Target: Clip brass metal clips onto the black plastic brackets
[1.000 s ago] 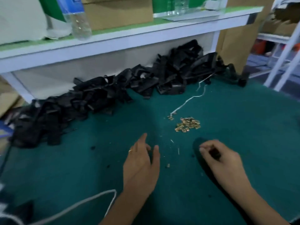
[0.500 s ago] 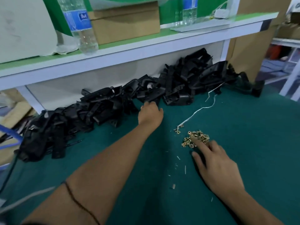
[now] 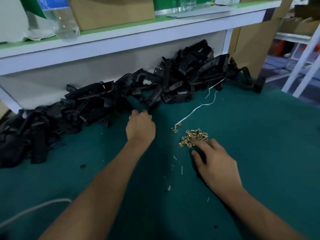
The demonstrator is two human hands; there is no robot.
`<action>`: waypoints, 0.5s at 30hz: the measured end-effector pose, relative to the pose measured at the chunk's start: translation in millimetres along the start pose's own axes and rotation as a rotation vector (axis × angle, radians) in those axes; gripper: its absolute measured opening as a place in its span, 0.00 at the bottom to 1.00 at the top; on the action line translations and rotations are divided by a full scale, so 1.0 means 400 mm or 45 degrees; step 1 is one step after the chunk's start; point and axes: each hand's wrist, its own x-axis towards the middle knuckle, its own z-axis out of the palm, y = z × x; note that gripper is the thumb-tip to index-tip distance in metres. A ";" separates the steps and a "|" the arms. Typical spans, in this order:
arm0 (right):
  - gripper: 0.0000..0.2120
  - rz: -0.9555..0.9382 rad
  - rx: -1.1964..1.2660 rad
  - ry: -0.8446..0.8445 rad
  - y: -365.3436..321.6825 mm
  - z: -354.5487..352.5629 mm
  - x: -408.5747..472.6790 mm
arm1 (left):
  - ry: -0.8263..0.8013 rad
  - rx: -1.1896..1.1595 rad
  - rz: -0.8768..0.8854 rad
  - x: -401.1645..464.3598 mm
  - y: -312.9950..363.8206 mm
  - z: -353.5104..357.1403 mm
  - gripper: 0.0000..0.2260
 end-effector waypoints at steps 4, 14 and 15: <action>0.14 -0.061 -0.142 -0.021 -0.007 0.002 -0.004 | -0.012 0.132 -0.025 -0.274 -0.082 -0.053 0.21; 0.04 -0.047 0.170 -0.114 0.006 -0.013 -0.020 | -0.204 0.356 -0.152 -0.538 -0.197 -0.158 0.29; 0.05 -0.050 0.175 -0.133 0.005 -0.015 -0.021 | -0.184 0.301 -0.101 -0.525 -0.188 -0.153 0.32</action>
